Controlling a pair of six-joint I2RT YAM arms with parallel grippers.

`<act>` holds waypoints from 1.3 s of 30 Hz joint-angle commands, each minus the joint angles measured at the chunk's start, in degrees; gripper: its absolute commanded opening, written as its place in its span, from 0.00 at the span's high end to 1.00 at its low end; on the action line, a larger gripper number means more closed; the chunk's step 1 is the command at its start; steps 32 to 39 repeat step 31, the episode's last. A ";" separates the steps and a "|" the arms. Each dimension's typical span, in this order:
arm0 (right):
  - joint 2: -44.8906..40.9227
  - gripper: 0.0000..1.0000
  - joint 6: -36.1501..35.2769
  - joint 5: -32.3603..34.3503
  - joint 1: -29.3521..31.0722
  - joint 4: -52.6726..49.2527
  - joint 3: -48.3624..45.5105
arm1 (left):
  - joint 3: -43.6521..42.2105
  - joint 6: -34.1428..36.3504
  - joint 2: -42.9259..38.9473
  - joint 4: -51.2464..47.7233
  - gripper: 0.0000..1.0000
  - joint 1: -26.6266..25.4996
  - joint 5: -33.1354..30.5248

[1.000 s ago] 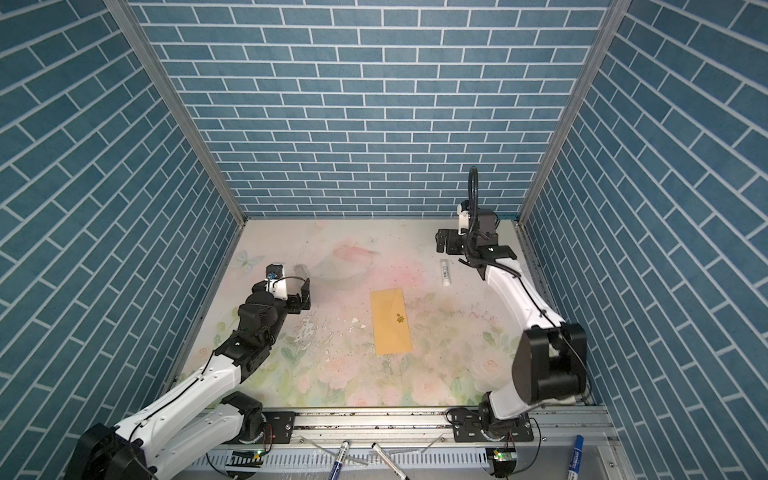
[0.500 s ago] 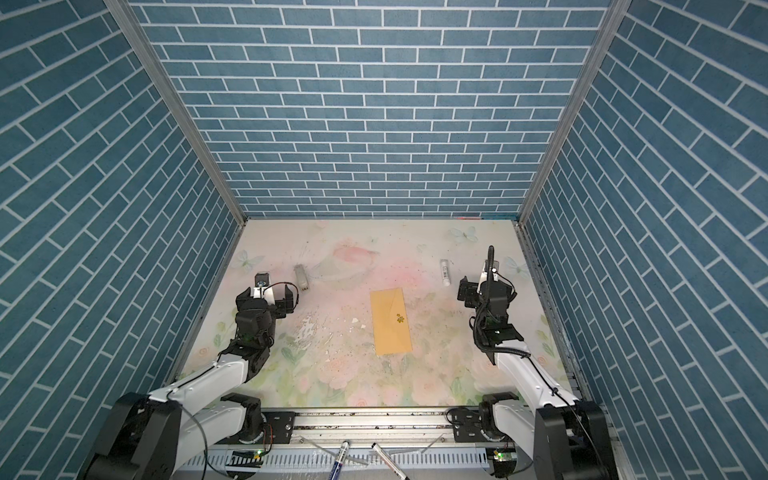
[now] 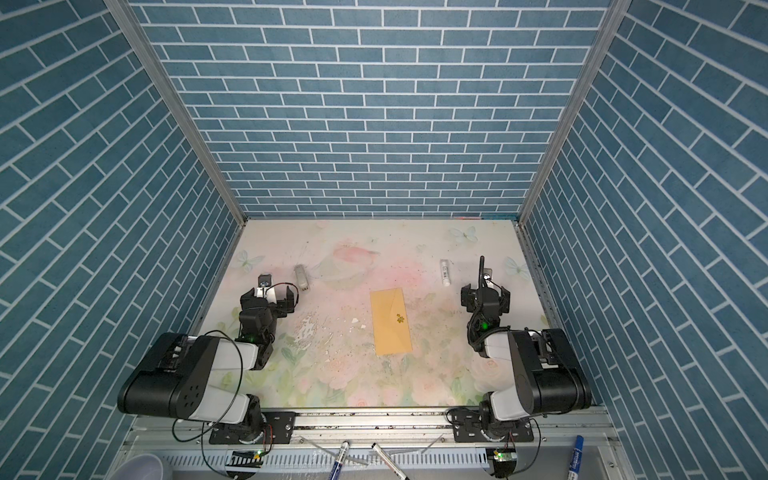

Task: Place the letter into the envelope and seal it

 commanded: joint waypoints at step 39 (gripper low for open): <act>4.33 0.01 3.15 -12.99 -7.64 1.09 3.41 | 9.58 -2.68 0.49 -13.55 0.00 3.50 5.89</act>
